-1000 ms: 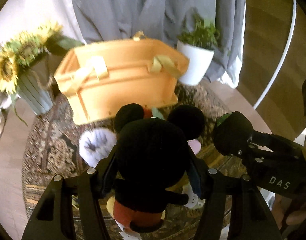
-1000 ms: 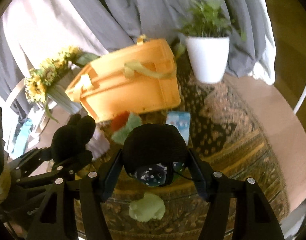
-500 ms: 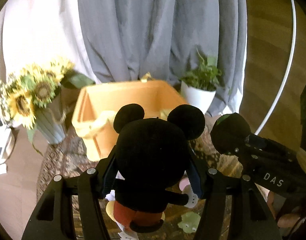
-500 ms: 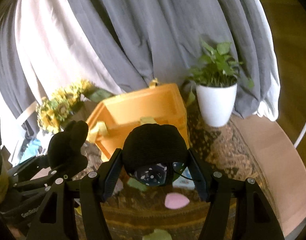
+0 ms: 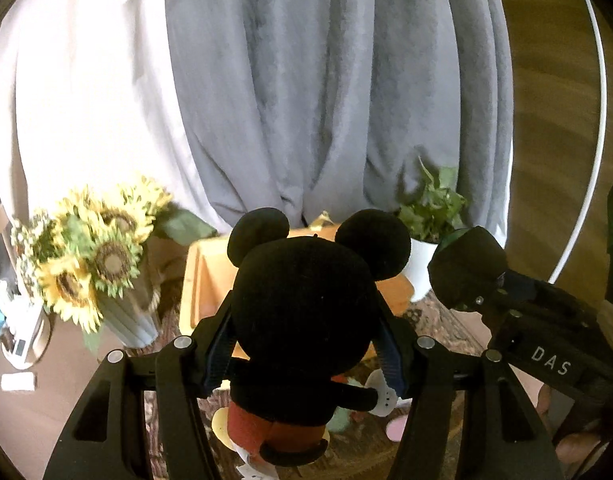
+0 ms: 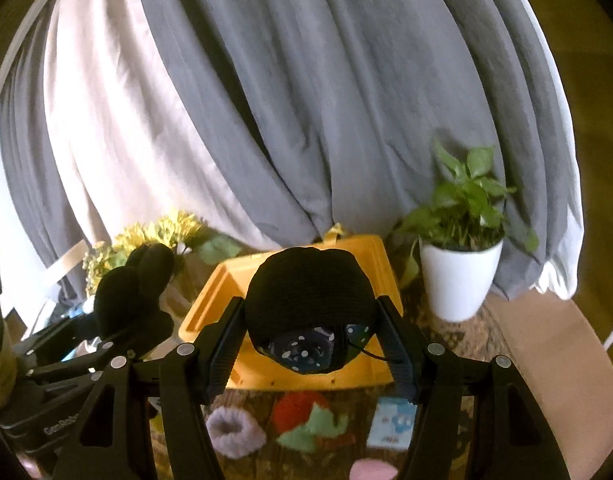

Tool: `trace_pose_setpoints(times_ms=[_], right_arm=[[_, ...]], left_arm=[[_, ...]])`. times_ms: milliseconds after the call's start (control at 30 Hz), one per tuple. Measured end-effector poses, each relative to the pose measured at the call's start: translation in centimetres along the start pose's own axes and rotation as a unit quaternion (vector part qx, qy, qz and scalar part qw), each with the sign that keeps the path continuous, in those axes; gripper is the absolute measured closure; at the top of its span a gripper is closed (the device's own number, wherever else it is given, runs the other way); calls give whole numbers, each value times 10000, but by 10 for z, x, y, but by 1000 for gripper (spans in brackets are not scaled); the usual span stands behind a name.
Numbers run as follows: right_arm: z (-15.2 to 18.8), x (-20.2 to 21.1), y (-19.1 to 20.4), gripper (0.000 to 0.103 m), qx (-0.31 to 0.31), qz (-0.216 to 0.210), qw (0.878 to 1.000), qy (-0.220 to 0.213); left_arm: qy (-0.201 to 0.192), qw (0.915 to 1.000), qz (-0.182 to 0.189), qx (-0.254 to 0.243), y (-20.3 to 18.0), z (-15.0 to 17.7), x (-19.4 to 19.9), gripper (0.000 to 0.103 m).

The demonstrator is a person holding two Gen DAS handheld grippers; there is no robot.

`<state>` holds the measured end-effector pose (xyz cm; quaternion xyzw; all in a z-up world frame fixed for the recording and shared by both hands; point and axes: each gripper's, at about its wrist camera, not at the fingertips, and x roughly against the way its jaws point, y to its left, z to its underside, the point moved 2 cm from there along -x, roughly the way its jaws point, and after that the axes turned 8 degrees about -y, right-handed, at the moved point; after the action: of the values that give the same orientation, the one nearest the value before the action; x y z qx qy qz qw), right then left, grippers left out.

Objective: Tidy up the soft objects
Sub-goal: 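Carry both toys over the orange crate and open both tools to drop them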

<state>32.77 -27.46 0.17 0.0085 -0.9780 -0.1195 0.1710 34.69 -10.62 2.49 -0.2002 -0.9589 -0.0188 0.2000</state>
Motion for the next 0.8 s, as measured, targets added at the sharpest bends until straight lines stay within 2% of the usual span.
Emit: trace_pose_setpoints(times_ms=[400, 533, 800], right_arm=[[-22, -70, -2, 38, 97, 24, 9999, 136], [-26, -99, -5, 38, 186, 67, 9994, 277], [-22, -150, -15, 38, 429, 223, 9969, 620]], left_arm=[[-85, 9999, -92, -113, 21, -29, -56, 42], [-40, 9994, -292, -194, 27, -32, -80, 42], [495, 9979, -364, -221, 38, -24, -134, 42]])
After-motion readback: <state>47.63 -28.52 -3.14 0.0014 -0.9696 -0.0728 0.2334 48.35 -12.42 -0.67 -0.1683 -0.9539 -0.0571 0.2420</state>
